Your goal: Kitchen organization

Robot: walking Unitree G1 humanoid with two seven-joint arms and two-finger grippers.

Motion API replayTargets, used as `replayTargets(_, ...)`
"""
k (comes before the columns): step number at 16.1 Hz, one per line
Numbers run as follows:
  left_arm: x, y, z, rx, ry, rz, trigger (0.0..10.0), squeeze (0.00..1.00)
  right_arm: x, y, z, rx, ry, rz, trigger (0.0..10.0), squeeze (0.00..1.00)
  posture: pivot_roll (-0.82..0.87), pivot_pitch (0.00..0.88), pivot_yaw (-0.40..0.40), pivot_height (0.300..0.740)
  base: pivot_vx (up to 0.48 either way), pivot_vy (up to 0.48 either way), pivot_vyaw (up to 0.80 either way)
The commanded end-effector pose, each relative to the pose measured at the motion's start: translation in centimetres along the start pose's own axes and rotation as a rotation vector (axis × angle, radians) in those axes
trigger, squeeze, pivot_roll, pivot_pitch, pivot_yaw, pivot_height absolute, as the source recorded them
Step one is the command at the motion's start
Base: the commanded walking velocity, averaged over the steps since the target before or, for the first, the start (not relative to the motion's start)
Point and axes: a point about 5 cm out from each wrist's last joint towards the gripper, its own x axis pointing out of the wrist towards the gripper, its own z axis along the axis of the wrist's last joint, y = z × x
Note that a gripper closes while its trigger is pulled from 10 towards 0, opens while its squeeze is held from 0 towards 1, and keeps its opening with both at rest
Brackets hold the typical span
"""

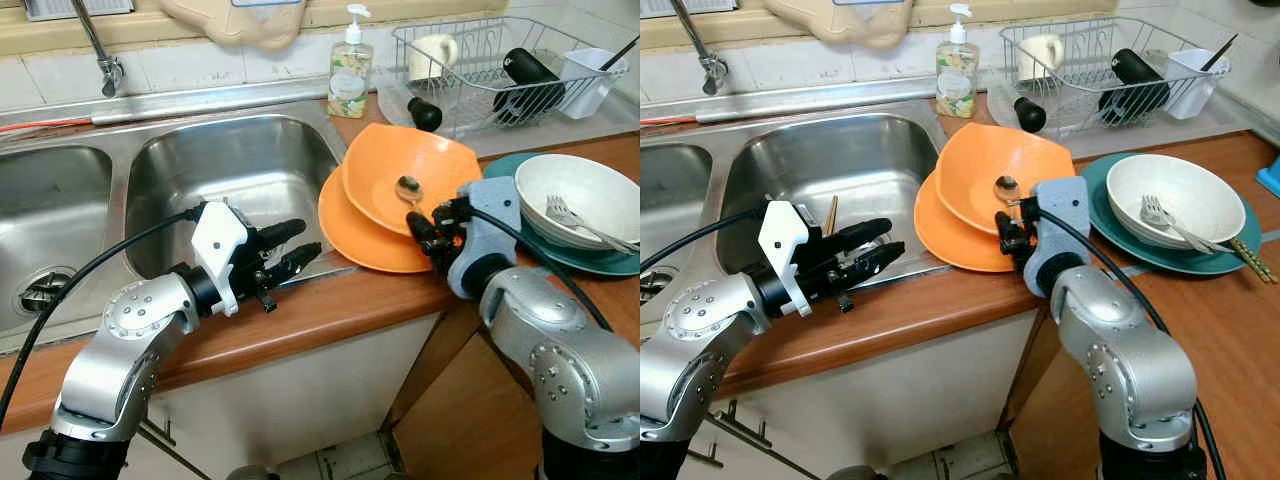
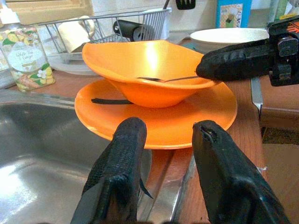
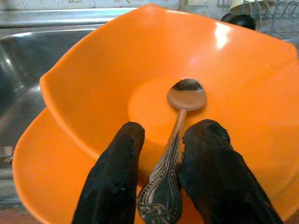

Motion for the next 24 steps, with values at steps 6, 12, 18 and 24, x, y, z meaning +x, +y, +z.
replayTargets(6,0.1,-0.2,0.5,0.024,-0.006,-0.005,10.0,0.0,0.1,-0.4,0.5,-0.012,-0.005,-0.004,0.0,0.0,-0.04,0.0,0.041,0.74,0.0,0.0,0.0)
replayTargets(12,0.8,0.4,1.7,0.154,-0.035,0.007,10.0,0.0,-0.2,-0.7,3.6,-0.036,-0.17,0.084,0.0,0.0,-0.04,0.0,0.041,0.74,0.0,0.0,0.0)
replayTargets(18,2.6,1.2,3.6,0.514,-0.044,0.018,10.0,0.0,-0.9,1.9,4.8,-0.166,-0.211,0.411,0.0,0.0,-0.04,0.0,0.031,0.74,0.0,0.0,0.0)
replayTargets(24,4.9,1.6,3.3,0.726,-0.02,-0.002,4.4,0.0,-0.6,4.3,5.1,-0.242,-0.207,0.582,0.0,0.0,-0.05,0.0,0.039,0.74,0.0,0.0,0.0)
